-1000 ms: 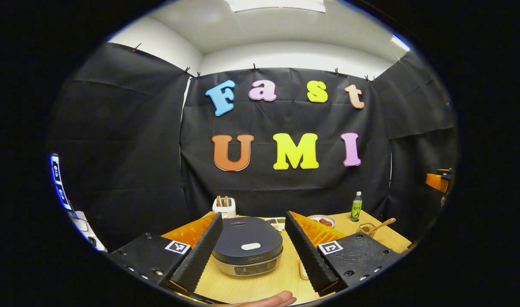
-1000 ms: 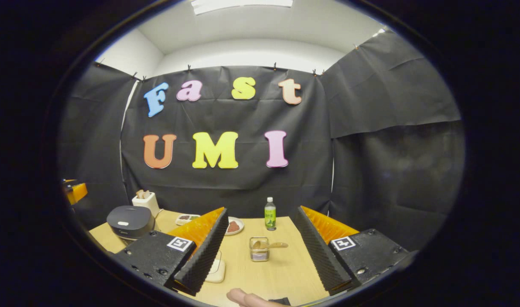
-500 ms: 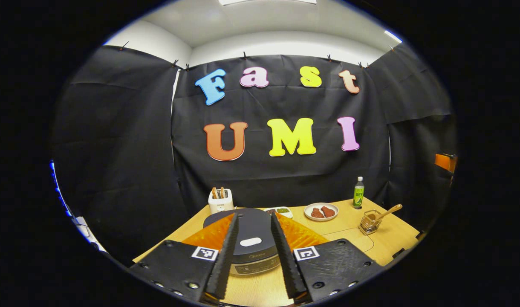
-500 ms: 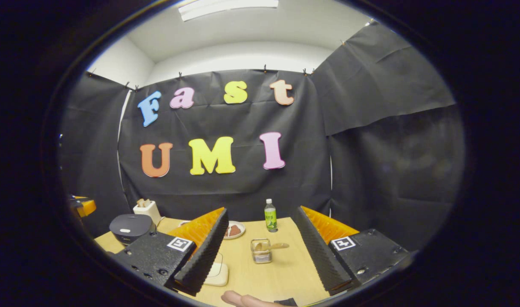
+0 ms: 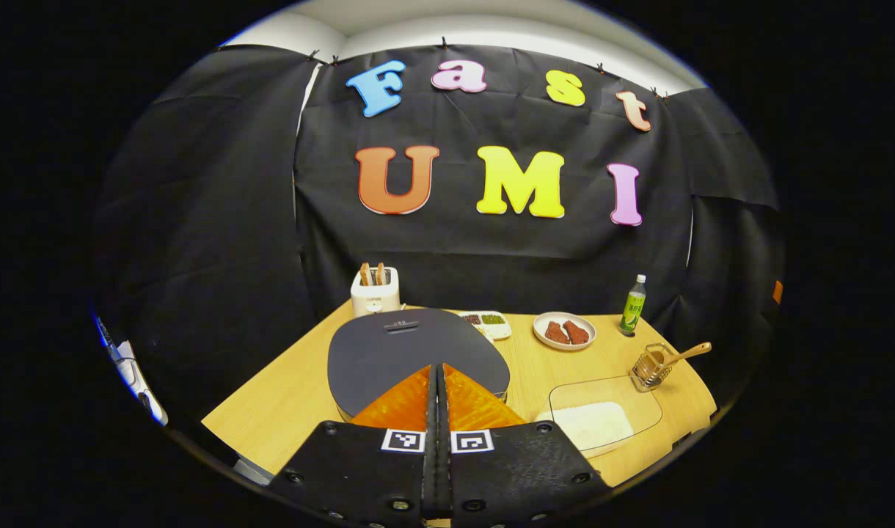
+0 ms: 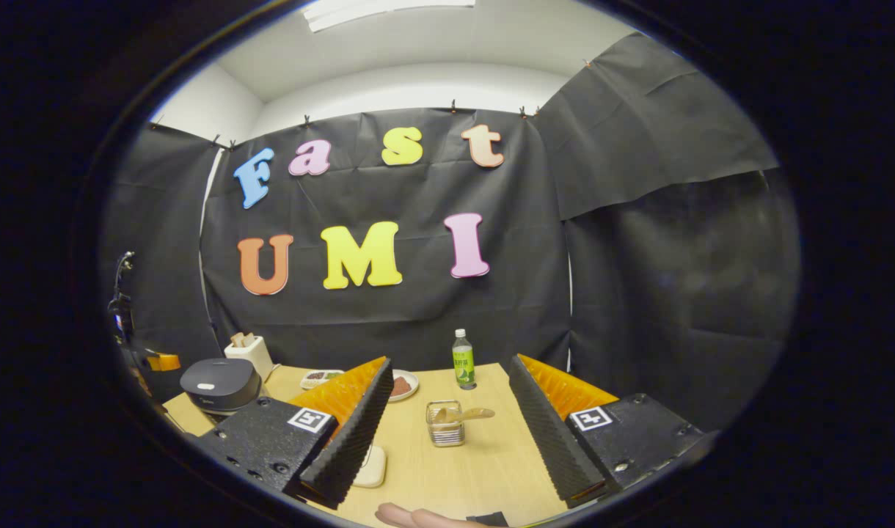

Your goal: Close the left gripper, press the button to open the rice cooker; take a wooden spoon from the chopstick holder with the right hand, scoop a spoonful of rice and pour it into the rice cooker, then put the wooden spoon back into the chopstick holder.

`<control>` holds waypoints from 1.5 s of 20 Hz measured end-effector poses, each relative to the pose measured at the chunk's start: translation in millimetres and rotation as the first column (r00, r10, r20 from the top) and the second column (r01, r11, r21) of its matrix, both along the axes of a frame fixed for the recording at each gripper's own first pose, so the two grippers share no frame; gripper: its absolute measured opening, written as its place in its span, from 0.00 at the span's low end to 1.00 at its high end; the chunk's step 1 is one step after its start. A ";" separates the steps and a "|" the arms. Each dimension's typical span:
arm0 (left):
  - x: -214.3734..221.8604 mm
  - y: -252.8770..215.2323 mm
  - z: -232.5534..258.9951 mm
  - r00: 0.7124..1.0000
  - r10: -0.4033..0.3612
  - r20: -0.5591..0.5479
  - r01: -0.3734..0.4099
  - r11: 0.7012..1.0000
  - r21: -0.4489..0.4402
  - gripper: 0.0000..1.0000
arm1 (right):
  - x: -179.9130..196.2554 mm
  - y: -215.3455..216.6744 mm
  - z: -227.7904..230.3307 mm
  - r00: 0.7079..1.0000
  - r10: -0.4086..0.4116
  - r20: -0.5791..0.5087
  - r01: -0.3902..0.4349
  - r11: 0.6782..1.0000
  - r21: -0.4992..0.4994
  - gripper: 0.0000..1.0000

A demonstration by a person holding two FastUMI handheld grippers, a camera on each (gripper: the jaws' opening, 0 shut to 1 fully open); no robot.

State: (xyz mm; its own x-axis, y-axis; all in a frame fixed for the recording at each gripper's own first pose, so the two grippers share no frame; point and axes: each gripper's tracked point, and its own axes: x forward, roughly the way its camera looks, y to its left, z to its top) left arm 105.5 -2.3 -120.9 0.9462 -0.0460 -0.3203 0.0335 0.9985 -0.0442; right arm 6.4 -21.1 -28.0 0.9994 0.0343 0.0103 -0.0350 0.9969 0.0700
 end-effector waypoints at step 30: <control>-9.3 7.4 34.5 0.978 0.145 0.153 -0.162 0.981 0.104 0.96 | 1.1 6.8 -72.2 0.995 0.063 -0.075 -0.067 0.997 -0.047 1.00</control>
